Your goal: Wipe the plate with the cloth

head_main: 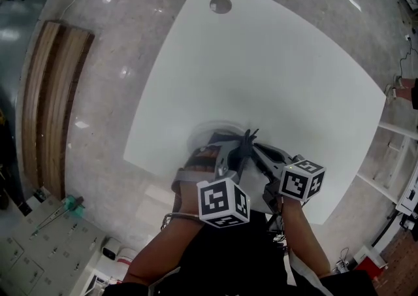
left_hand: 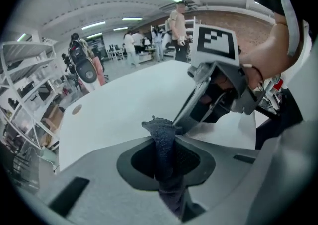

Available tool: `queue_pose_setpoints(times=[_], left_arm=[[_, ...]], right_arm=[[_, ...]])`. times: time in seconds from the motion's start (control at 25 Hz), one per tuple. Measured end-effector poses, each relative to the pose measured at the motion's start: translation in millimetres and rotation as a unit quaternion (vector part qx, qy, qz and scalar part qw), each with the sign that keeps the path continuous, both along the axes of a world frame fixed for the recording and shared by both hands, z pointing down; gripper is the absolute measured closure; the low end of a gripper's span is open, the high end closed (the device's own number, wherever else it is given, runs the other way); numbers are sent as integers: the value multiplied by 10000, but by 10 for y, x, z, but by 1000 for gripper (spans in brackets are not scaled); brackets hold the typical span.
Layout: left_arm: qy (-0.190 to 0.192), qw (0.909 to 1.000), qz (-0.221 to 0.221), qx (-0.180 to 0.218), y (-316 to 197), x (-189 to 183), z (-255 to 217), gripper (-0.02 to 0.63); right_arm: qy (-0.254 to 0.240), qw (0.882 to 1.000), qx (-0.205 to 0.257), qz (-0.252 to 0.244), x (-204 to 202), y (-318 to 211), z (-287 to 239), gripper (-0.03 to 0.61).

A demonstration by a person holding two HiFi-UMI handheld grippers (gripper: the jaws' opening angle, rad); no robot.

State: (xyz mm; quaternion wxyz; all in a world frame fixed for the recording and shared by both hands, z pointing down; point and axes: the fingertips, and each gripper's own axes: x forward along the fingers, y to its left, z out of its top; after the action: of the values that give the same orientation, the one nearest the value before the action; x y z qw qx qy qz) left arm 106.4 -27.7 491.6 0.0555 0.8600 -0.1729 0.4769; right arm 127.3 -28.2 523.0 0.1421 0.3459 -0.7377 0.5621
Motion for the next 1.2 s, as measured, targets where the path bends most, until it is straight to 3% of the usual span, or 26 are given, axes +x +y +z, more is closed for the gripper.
queue_pose_setpoints(times=[0.32,0.72,1.2], left_arm=[[-81,9999,-111,-53,-123,-187,194,563],[-333,9946,-980,-125,-231,-1037,168,564],[-786,9863,-1442,-185,-143,-1677,-44,563]], right_arm=[[21,10000,24,7,19,1,10,554],[23,10000,19,10,15,4,21,554],[44,10000,26,9,7,-6,13,554]])
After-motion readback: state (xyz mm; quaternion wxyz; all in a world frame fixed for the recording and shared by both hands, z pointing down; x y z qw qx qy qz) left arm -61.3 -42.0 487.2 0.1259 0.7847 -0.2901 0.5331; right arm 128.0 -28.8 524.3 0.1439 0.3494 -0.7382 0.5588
